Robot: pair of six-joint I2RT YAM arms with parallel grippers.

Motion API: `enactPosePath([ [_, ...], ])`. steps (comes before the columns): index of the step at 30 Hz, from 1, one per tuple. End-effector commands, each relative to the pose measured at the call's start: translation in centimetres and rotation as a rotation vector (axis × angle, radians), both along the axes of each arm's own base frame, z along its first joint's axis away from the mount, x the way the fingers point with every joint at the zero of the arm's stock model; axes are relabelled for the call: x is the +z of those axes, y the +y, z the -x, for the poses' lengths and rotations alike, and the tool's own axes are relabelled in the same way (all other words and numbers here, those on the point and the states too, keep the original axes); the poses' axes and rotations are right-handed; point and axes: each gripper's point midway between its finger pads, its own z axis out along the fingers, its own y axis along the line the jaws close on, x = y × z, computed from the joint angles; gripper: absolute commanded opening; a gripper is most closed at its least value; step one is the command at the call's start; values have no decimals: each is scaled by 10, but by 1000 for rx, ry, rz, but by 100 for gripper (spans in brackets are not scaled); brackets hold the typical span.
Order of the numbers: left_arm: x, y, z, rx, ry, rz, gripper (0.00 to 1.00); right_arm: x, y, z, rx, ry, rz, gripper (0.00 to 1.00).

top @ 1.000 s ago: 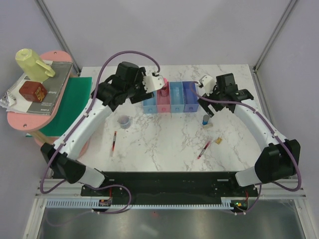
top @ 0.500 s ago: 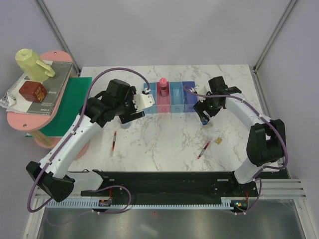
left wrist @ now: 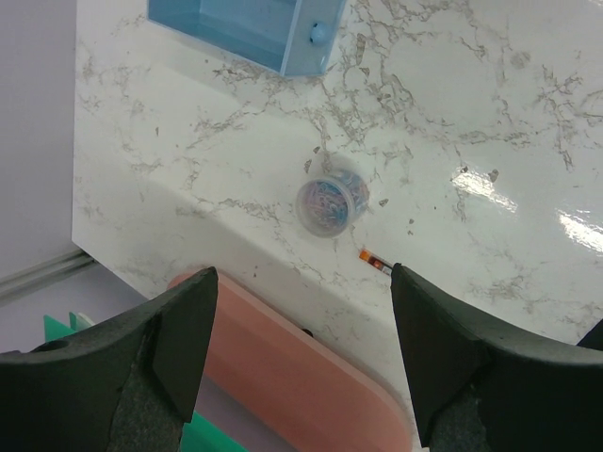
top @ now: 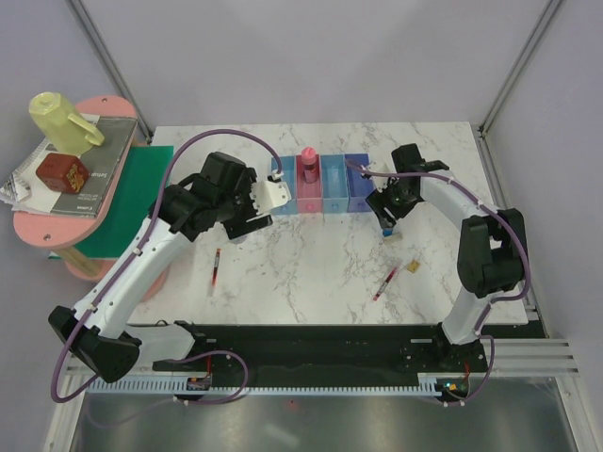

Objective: Sort the stationery into containers
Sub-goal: Pick up the stationery from the center of the board.

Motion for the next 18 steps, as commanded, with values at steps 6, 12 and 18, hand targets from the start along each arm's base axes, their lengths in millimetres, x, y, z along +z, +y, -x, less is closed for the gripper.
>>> enactPosePath([
  [6,13,-4,6,4,-8,54,81,8,3,-21,1,-55,-12,63],
  [12,14,-5,5,-4,-12,53,82,7,-1,-17,5,-54,2,59],
  [18,15,-5,4,-6,-14,53,81,6,-3,-15,4,-50,10,58],
])
